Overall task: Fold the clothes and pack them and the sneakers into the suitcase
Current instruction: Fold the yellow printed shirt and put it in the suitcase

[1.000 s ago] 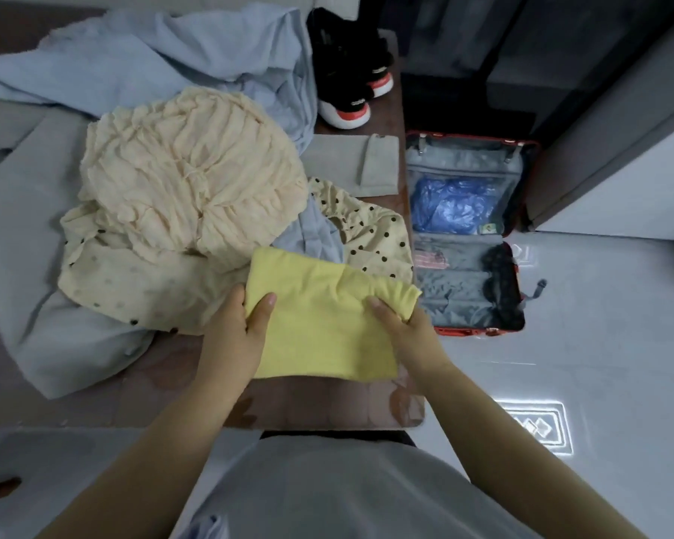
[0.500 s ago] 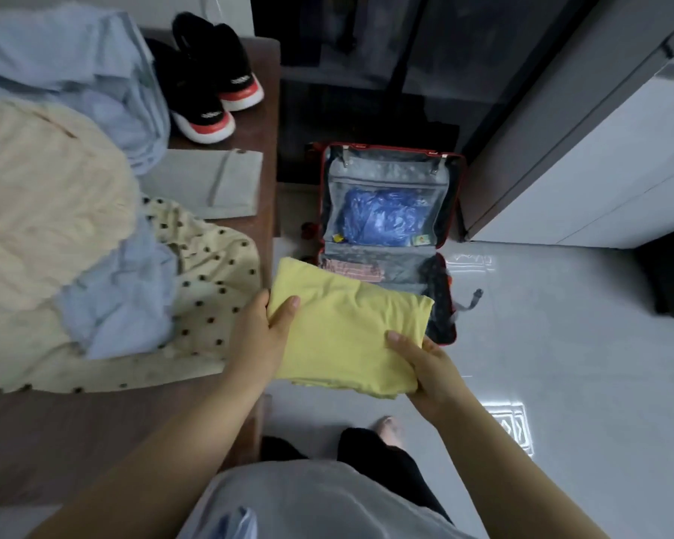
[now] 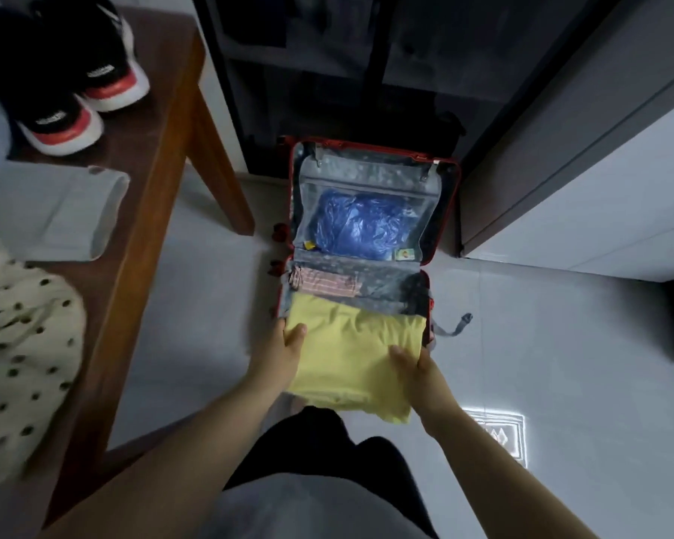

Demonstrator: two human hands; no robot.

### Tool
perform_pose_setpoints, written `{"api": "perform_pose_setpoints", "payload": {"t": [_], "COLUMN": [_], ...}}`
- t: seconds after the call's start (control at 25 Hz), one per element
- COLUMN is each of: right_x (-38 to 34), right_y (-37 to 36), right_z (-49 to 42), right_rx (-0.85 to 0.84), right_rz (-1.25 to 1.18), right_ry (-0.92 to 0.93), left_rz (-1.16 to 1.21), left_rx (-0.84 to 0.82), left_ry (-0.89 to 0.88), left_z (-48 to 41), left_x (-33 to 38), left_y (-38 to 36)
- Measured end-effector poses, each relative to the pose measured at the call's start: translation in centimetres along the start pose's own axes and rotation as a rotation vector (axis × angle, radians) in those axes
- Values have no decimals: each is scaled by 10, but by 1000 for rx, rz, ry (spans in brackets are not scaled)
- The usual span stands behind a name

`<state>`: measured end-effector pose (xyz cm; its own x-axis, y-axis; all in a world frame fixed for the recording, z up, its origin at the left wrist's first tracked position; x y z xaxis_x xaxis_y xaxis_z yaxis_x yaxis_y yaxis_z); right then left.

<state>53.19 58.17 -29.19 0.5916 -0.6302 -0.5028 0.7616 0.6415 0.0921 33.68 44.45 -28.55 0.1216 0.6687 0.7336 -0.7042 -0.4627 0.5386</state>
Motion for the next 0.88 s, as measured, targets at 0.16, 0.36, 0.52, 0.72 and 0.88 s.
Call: {"api": "perform_pose_setpoints", "payload": {"t": [0.16, 0.36, 0.52, 0.72, 0.88], "right_x": [7, 15, 25, 46, 78], "right_y": [31, 64, 85, 101, 111], "right_z": [-82, -243, -396, -558, -627], "right_rx": [68, 86, 181, 220, 306], "right_rz": [55, 217, 326, 360, 489], "right_ry": [-48, 2, 69, 100, 133], "left_rz": [9, -14, 60, 94, 79], "left_rx": [-163, -199, -206, -140, -108], "left_ry": [134, 177, 187, 176, 120], "left_z": [-66, -186, -287, -390, -422], "left_x": [-39, -84, -142, -218, -258], "left_y": [-83, -198, -295, -393, -442]}}
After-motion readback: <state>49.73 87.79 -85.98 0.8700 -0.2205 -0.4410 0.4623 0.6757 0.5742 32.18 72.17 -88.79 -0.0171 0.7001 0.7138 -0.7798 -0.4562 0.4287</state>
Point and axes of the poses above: each hand's wrist, its own z-axis away from the middle knuckle, its own y-axis out of the back of the hand, x = y × z, the point moved 8 cm from there along -z, towards the middle knuckle, and after that the axes turned 12 degrees about -y, right-handed, at the moved point
